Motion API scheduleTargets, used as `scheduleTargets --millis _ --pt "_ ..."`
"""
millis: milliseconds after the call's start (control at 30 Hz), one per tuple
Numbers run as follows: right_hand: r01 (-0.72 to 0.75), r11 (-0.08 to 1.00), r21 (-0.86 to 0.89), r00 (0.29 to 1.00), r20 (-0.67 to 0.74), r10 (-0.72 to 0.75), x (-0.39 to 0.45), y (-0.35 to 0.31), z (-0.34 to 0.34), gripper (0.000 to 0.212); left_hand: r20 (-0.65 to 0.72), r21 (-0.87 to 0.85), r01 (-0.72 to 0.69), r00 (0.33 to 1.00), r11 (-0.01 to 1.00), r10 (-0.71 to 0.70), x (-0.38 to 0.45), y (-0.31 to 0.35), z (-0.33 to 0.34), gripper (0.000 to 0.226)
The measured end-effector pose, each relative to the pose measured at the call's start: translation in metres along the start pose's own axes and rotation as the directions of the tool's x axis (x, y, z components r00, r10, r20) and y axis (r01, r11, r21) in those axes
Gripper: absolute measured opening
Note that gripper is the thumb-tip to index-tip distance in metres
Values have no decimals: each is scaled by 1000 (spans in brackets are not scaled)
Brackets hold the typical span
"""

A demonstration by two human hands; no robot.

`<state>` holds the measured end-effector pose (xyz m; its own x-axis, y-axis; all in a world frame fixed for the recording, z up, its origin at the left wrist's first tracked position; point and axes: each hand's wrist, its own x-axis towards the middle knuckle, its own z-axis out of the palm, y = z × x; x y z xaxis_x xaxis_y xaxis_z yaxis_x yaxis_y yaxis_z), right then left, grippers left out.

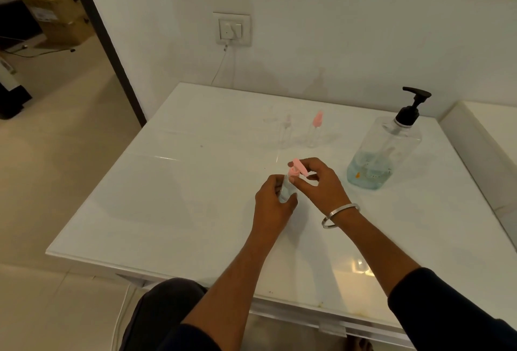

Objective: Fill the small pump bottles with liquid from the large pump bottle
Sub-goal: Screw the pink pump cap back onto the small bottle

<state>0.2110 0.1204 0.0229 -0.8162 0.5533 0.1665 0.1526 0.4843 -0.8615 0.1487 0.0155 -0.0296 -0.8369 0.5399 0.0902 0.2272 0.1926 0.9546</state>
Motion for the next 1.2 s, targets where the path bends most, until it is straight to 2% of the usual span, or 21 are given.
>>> scheduleTargets --millis 67,133,267,367,433,567,700,800,933,1033,1100,1200 --pt "-25 1000 -15 997 -78 24 1 -2 3 21 -3 19 3 1000 1000 -3 -1 1 1 34" --pt "-70 997 -22 992 -110 67 4 -2 8 26 -9 19 4 1000 1000 -4 -1 2 0 34" --pt "-95 993 -65 995 -39 93 7 4 9 41 -13 1 -20 1000 1000 20 -2 1 0 29" --pt "-21 999 -29 1000 2 21 2 0 0 28 -5 -13 -29 1000 1000 29 -1 1 -1 30" --pt "-10 999 -37 1000 -22 9 0 -2 -3 21 -3 -10 -16 1000 1000 16 -1 2 -1 34" --pt "-64 998 -8 991 -114 63 2 -5 5 26 -6 -3 -15 1000 1000 15 -2 3 0 30" --pt "-121 993 -15 992 -37 121 4 -1 7 38 -9 -13 -19 1000 1000 19 -2 1 0 26" --pt "-70 998 -4 997 25 70 2 2 -2 35 -5 -27 -6 1000 1000 6 0 -1 1 27" --pt "-38 999 -12 998 -46 37 0 0 -2 24 -14 -37 -2 1000 999 2 0 -1 2 28" --pt "-88 995 42 991 -101 92 3 -1 7 32 -24 -38 -22 1000 999 21 -1 0 2 26" --pt "-121 991 61 990 -62 125 5 0 9 40 -24 -34 -21 999 999 21 -1 0 1 24" --pt "-102 992 68 995 16 102 5 -1 3 38 -21 -26 -26 999 999 25 0 0 1 24"
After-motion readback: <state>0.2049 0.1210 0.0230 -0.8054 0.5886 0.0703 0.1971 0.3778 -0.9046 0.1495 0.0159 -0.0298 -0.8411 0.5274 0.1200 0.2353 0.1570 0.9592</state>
